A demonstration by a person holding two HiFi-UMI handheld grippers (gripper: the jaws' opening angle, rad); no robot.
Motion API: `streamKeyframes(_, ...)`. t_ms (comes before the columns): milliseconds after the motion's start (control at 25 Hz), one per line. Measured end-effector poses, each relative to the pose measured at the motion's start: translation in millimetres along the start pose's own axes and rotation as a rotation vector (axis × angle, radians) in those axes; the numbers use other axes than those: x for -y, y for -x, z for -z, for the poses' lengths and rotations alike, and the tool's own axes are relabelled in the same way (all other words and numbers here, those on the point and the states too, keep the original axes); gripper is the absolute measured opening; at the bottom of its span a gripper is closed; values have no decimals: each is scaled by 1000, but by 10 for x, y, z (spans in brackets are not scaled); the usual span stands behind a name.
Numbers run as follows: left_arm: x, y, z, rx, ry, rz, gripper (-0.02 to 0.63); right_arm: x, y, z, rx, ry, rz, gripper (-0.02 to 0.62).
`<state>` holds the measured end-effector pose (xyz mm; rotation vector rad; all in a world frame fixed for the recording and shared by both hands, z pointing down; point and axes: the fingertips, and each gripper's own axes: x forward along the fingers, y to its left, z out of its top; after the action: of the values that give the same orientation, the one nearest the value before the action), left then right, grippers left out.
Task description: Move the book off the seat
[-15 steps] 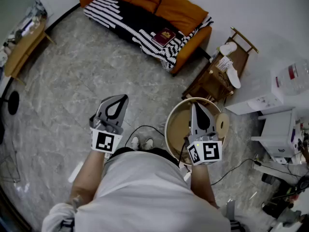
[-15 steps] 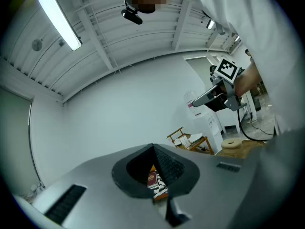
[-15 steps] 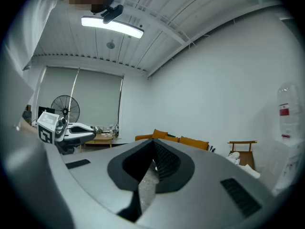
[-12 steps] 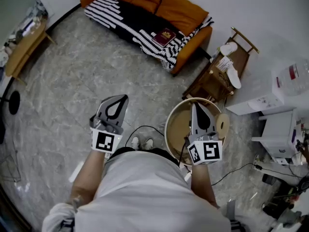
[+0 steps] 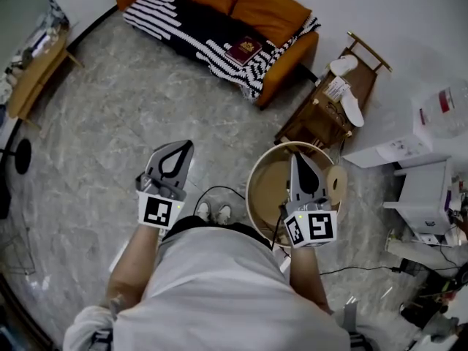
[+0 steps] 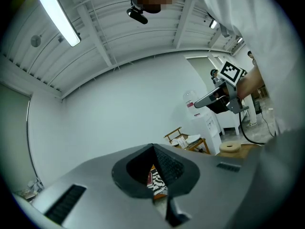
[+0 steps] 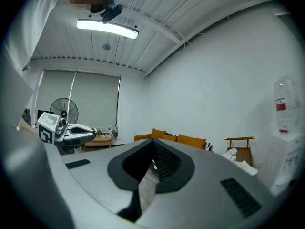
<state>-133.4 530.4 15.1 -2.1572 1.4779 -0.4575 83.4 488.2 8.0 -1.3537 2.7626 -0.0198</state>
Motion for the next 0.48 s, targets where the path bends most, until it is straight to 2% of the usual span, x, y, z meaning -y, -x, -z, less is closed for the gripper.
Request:
streamKeyframes(200,122,-42,78,-42,9,11,15,65,-11,185,7,-42,-41,21)
streamKeyframes(480,-102,-191,250,-65,8,8,15,-9,-410,322,-30,-47,-78,21)
